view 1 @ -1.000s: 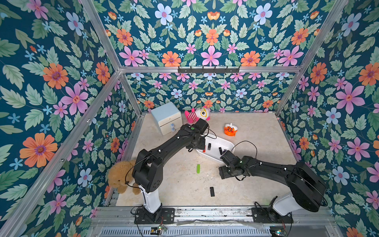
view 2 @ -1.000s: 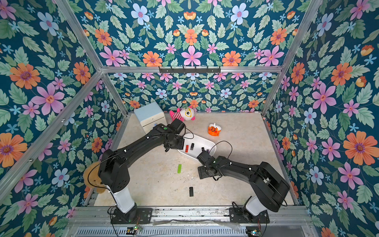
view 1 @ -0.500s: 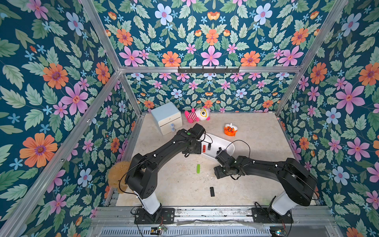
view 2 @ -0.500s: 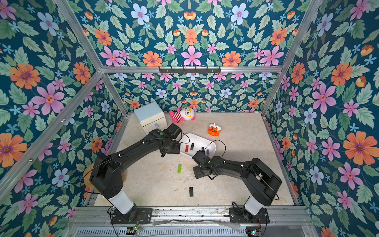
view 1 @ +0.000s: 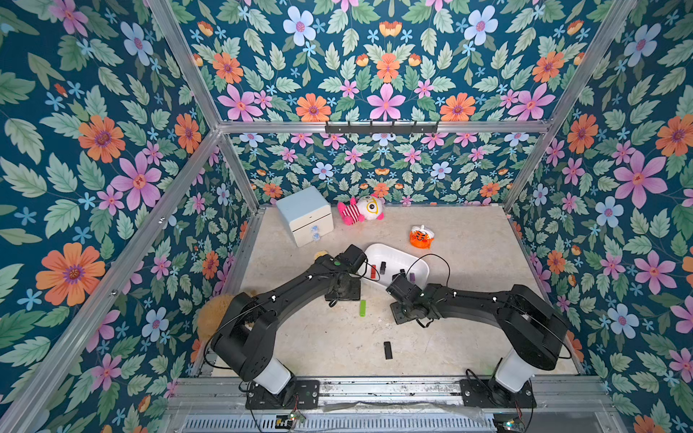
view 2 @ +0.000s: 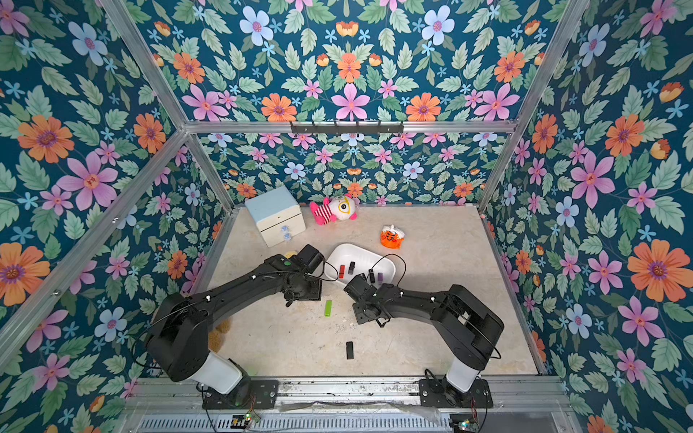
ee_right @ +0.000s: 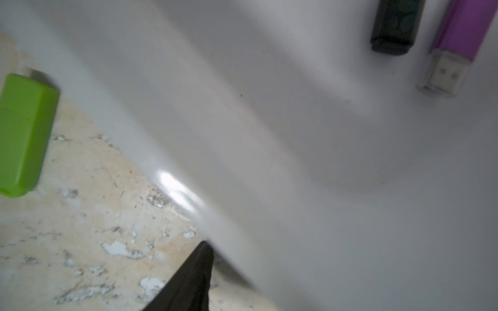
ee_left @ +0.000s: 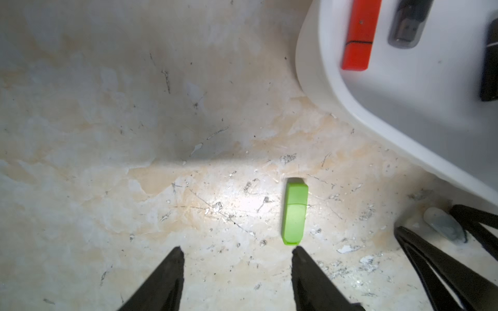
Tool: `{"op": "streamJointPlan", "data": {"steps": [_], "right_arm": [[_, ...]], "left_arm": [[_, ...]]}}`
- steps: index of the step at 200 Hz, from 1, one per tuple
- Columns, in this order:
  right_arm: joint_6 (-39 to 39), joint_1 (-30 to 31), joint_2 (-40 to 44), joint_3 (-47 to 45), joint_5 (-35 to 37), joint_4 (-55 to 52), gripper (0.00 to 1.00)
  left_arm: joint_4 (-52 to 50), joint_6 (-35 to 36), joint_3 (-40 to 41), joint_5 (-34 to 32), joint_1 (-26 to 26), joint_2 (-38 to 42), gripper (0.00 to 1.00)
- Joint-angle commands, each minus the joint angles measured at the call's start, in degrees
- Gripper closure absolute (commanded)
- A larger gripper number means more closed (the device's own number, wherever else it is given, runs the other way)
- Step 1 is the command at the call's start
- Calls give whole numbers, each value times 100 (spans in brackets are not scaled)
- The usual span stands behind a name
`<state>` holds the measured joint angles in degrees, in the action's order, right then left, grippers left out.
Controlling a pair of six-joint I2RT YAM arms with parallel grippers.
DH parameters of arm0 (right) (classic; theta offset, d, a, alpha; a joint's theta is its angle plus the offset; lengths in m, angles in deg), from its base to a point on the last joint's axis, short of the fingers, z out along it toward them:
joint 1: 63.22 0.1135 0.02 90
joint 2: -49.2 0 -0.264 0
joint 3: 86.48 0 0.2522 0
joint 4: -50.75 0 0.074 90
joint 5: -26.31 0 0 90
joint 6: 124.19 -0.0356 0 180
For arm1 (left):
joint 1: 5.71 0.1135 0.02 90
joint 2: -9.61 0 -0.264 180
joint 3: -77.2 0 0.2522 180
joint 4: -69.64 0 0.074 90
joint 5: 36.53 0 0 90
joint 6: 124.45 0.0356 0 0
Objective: Put the usb flash drive into the storage box
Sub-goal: Pick up the USB flash from the center of the board.
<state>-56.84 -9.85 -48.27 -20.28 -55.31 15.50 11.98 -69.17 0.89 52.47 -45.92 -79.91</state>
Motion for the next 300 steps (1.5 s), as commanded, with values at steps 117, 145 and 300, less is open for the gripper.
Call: {"op": "streamJointPlan", "data": {"steps": [117,145,300], "right_arm": [[-263,51,198,-346,-411,-925,53],[-310,56,202,-418,-451,-909,56],[-406,64,80,-441,-531,-989,90]], "left_arm": [[393,-298,120,238,-378,-486,34],[465,-316,172,265,-390,-506,33],[698,-448,68,205,-522,-915,34]]}}
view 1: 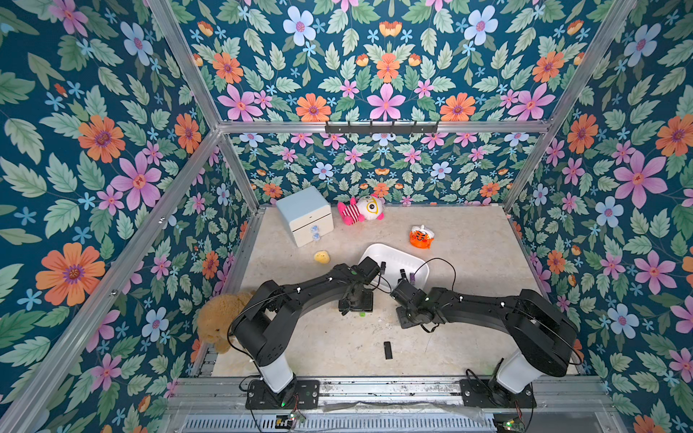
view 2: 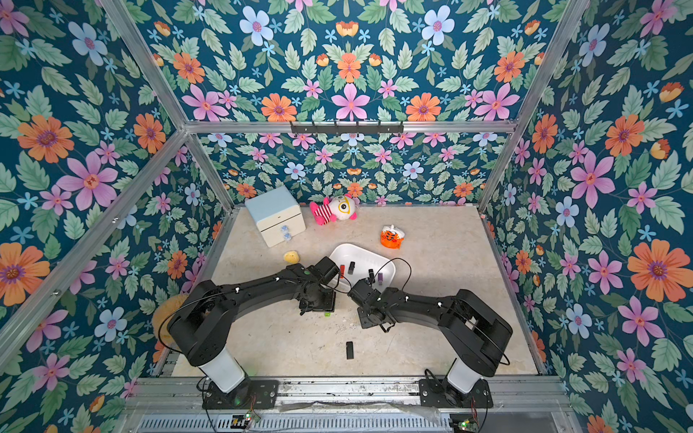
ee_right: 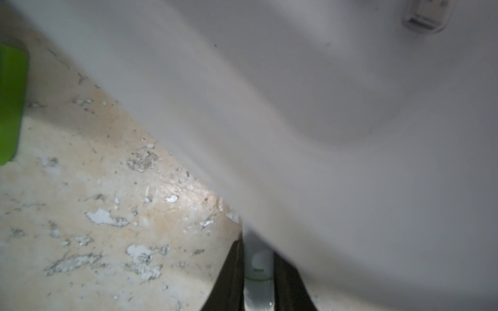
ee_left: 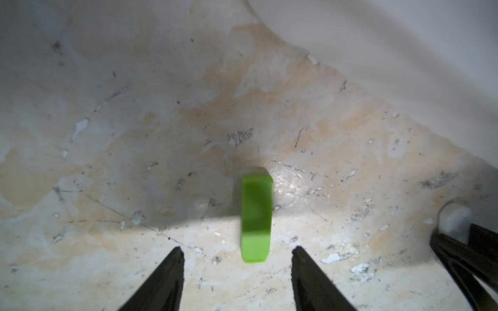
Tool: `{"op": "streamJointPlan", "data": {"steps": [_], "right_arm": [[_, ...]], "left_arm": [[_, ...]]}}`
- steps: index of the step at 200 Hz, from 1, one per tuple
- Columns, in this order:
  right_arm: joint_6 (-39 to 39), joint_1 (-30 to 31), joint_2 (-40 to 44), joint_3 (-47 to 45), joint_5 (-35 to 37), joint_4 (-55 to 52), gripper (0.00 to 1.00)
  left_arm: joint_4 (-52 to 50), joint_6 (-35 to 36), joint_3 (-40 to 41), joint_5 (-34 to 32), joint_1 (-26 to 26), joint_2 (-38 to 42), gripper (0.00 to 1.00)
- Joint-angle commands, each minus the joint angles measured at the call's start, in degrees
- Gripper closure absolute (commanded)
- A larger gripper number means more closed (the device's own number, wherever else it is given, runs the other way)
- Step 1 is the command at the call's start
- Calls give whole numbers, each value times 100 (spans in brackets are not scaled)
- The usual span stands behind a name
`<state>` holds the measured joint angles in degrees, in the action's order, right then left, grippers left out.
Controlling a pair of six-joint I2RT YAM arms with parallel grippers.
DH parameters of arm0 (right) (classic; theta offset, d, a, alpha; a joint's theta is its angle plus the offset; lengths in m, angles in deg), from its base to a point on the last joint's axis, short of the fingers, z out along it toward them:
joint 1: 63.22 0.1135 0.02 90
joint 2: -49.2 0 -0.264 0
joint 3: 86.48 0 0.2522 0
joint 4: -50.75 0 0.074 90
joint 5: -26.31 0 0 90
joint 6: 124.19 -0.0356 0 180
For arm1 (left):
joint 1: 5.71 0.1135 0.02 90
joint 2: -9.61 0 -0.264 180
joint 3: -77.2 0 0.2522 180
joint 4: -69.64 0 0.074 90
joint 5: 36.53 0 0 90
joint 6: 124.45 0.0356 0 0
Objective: Put the usb flash drive into the storage box
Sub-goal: Pick up the USB flash from the center of the board.
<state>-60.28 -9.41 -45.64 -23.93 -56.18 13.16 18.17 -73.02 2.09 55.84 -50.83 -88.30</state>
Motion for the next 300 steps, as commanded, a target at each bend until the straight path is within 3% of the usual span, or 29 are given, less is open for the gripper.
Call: {"op": "streamJointPlan", "data": {"steps": [1,31,119,228,289,300], "right_arm": [[-63,23,-178,-74,-443,-755,90],[-63,41,-157,-81,-434,-772,100],[-116,36,-139,-186,-454,-741,100],[-161,52,-60,-221,-384,-869,100],[-268,185,302,-136,-160,-916,100],[-292,199,373,-87,-119,-990,100]], "left_arm": [[80,-63,-53,-132,-31,-82,34],[133,-58,-71,-141,-71,-219,34],[226,-105,108,-229,-90,-382,44],[239,-107,140,-185,-91,-516,77],[190,-85,174,-220,-100,-389,100],[164,-90,175,-237,-102,-353,100]]}}
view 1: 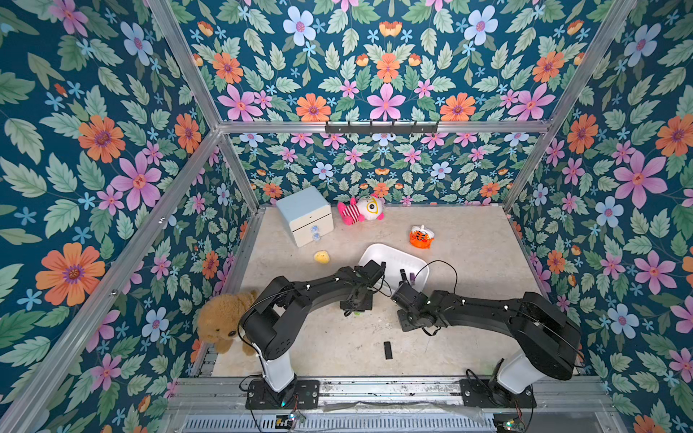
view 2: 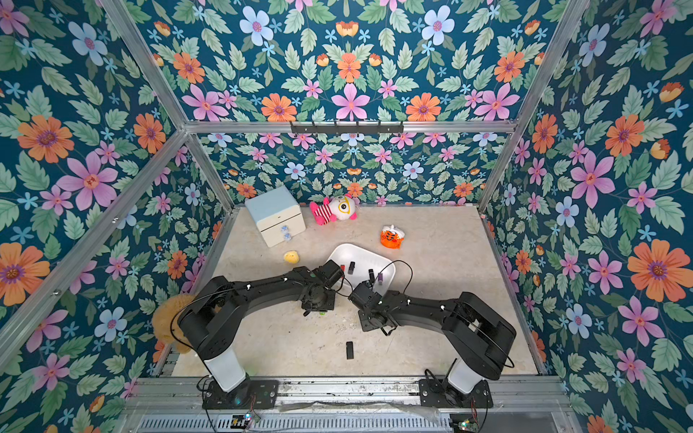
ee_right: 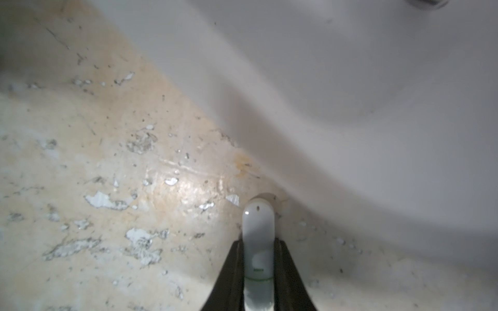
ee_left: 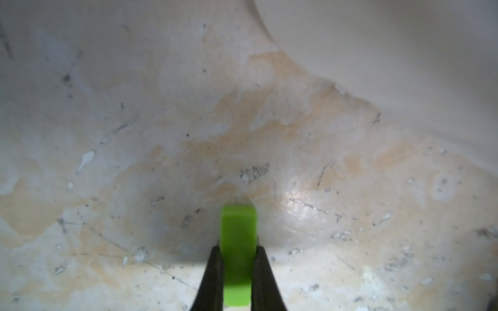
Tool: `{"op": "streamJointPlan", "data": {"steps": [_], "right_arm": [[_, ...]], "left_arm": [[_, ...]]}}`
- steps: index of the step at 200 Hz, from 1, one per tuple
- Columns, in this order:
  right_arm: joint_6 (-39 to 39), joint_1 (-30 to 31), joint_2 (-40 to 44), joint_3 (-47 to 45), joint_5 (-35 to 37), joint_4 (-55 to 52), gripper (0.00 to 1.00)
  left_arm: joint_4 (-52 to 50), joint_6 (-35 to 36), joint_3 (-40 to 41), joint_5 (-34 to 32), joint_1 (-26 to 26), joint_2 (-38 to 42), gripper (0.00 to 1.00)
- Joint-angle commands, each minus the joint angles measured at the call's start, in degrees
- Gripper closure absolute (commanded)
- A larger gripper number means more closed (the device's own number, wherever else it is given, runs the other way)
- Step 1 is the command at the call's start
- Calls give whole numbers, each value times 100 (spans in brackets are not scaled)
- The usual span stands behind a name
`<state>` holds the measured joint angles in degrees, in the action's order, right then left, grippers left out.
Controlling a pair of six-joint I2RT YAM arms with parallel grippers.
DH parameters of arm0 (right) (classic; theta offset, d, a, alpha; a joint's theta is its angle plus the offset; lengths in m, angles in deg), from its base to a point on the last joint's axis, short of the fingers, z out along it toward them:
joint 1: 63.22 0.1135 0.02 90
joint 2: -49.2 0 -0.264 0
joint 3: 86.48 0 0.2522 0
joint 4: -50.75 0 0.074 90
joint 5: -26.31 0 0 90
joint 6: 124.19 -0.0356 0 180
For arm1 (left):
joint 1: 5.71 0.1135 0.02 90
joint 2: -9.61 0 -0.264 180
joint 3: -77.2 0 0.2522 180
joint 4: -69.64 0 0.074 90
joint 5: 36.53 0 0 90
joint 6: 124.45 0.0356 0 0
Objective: Put the usb flash drive into the storage box
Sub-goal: Pick up the USB flash from the center of the board, then place the USB flash in the storage box.
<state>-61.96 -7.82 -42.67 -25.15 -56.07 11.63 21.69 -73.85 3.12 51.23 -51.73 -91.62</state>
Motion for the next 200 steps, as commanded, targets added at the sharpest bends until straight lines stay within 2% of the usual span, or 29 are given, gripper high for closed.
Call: {"op": "streamJointPlan", "data": {"steps": [1,49,75,102,155,200], "right_arm": [[-123,45,83,39,-125,-842,100],[-193,45,774,554,-61,-1654,100],[-246,48,1239,895,204,-2131,100],[-132,-87,1355,1354,452,-2449,100],[556,-816,706,2162,272,-2213,100],[1097,-1114,-365,3002,-55,-1953,100]], "left_arm": [[-190,-7,72,224,-12,-16,100],[-345,2,54,137,-4,166,100],[-501,-24,50,78,-11,367,100],[-729,-24,-40,29,9,564,100],[-1282,27,-408,-148,74,887,100],[-1682,172,-672,-207,307,1053,100]]}}
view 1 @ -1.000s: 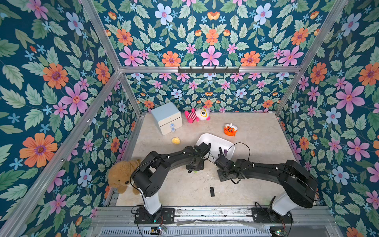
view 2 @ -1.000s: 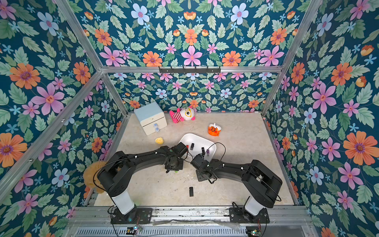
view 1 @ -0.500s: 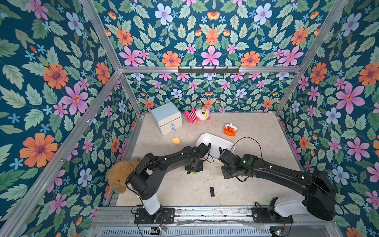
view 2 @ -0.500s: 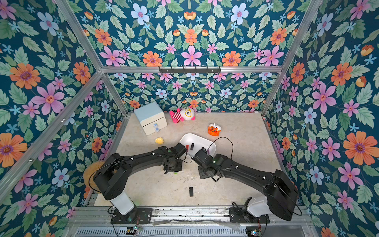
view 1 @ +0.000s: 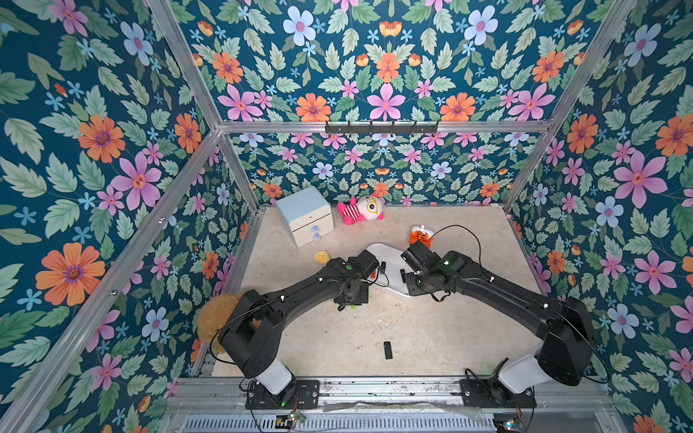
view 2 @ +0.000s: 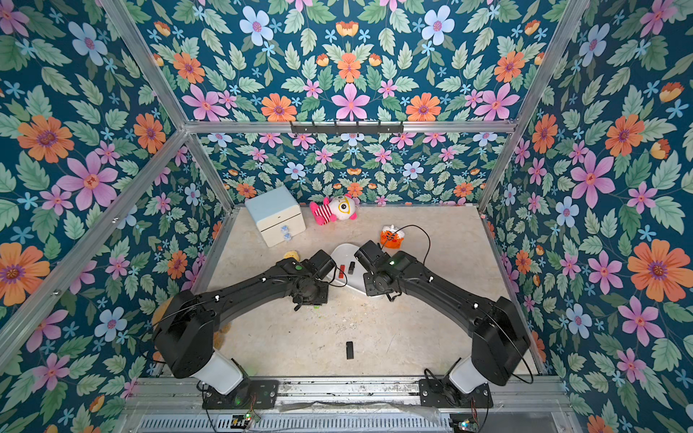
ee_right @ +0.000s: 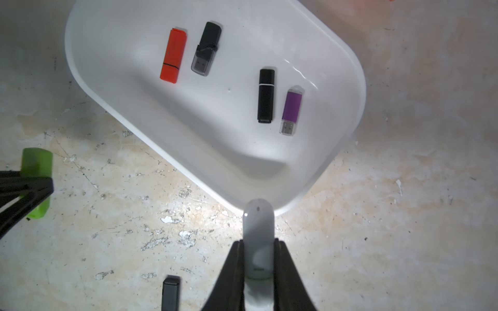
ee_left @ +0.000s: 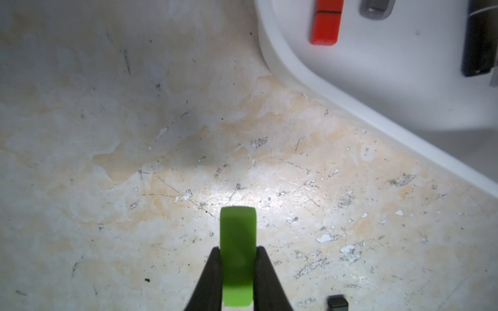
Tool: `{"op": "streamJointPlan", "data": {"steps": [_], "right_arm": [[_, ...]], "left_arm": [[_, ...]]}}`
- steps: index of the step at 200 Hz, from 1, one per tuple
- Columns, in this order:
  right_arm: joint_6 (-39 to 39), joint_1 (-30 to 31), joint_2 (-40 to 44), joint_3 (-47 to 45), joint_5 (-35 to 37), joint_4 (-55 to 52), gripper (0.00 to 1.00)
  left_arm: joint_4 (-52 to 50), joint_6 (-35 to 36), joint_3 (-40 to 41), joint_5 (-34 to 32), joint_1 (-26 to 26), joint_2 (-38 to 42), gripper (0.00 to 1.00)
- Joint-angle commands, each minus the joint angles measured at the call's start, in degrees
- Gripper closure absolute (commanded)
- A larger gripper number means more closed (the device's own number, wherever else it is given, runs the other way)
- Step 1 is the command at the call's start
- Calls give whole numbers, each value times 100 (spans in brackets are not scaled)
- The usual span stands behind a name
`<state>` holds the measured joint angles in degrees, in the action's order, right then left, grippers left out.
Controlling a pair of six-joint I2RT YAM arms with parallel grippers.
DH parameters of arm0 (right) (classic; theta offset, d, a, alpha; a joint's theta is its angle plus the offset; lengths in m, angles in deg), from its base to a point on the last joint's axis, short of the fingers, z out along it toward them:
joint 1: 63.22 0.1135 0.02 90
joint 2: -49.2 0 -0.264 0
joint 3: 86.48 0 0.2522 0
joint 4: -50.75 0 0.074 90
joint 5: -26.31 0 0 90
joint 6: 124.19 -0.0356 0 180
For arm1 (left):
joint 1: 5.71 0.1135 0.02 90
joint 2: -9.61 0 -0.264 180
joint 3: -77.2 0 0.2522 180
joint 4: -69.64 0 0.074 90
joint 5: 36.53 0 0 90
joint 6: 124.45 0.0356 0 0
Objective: Put the usb flash drive into the storage box
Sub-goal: Place the USB flash in the storage box.
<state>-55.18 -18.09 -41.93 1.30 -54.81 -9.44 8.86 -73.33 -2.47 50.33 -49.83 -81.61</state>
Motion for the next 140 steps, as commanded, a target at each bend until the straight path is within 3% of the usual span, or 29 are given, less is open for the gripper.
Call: {"op": "streamJointPlan", "data": {"steps": [1,64,140], "right_arm": [[424,-89,-506,376,-188,158,100],[700,-232,-2027,1187,-474,433,100],[901,-441,-2652,1446,-517,561,100]], "left_arm": [[-410,127,-122,-117,124,52,100],[-694,464,-454,-109,594,73,100],[-672,466,-274,-47,720,191,100]]}}
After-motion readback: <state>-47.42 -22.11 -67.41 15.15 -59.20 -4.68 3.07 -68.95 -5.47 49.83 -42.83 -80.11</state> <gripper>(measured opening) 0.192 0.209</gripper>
